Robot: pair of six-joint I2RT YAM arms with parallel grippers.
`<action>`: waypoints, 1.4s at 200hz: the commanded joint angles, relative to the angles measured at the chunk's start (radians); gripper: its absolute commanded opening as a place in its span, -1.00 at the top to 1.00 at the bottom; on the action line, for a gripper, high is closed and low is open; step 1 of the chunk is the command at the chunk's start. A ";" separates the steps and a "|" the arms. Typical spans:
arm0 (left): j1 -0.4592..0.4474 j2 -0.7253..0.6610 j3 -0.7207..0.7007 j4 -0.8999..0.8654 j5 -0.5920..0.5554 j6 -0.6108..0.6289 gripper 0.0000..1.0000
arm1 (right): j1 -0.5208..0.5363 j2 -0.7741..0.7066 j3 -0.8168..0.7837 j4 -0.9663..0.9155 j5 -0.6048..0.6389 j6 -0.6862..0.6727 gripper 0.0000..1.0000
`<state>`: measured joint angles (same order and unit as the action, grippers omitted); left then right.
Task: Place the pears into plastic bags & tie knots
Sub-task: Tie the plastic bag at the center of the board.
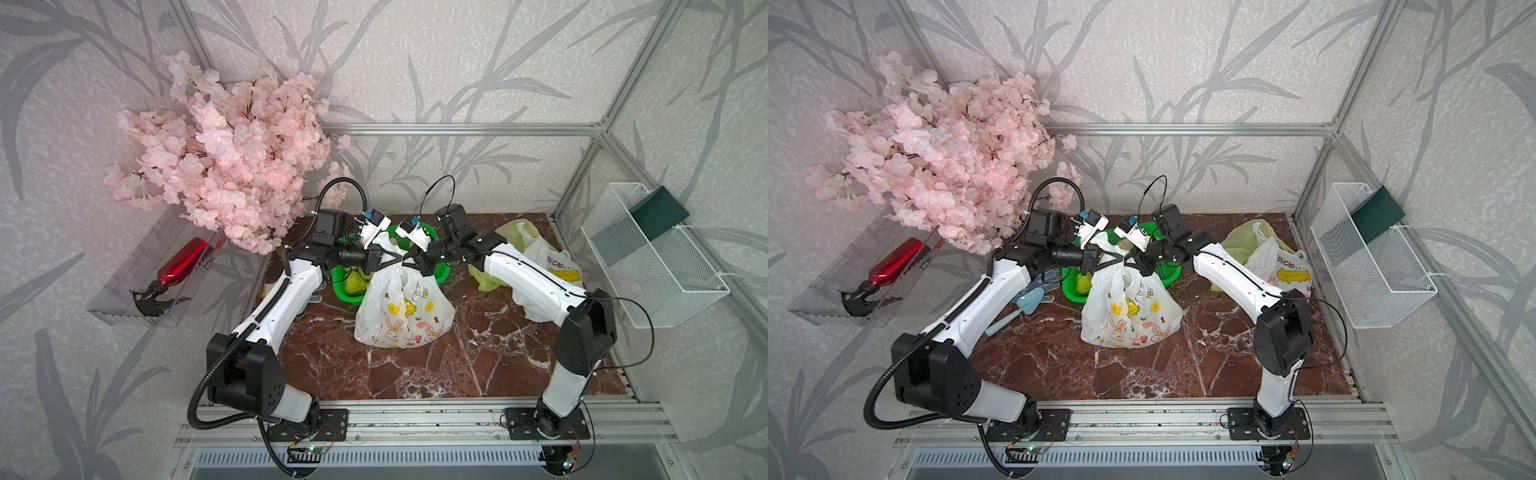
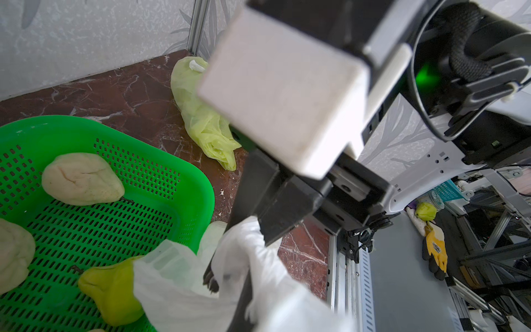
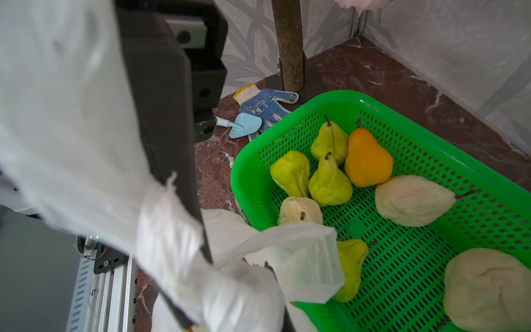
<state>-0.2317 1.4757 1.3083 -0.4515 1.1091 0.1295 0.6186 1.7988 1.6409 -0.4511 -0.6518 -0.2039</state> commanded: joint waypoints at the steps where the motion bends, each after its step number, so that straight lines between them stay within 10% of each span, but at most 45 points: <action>1: -0.009 -0.026 0.017 0.013 0.018 -0.010 1.00 | -0.005 -0.056 -0.044 0.067 0.022 -0.001 0.96; 90: -0.012 -0.066 -0.007 0.010 -0.016 -0.044 0.76 | 0.014 -0.080 -0.125 0.191 0.144 -0.033 1.00; 137: 0.002 -0.137 -0.088 -0.037 -0.085 -0.047 0.18 | 0.016 -0.123 -0.202 0.503 0.167 0.146 1.00; 214: -0.139 -0.141 -0.213 0.208 -0.038 -0.178 0.06 | 0.005 -0.085 -0.351 1.135 -0.036 0.559 1.00; 280: 0.084 -0.459 -0.319 0.228 -0.115 -0.270 -0.07 | -0.076 0.007 -0.431 1.446 -0.082 0.811 1.00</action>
<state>-0.2241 1.1351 1.0237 -0.3042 1.0176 -0.0616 0.5579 1.7874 1.2022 0.7944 -0.6914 0.4885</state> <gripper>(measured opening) 0.536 0.050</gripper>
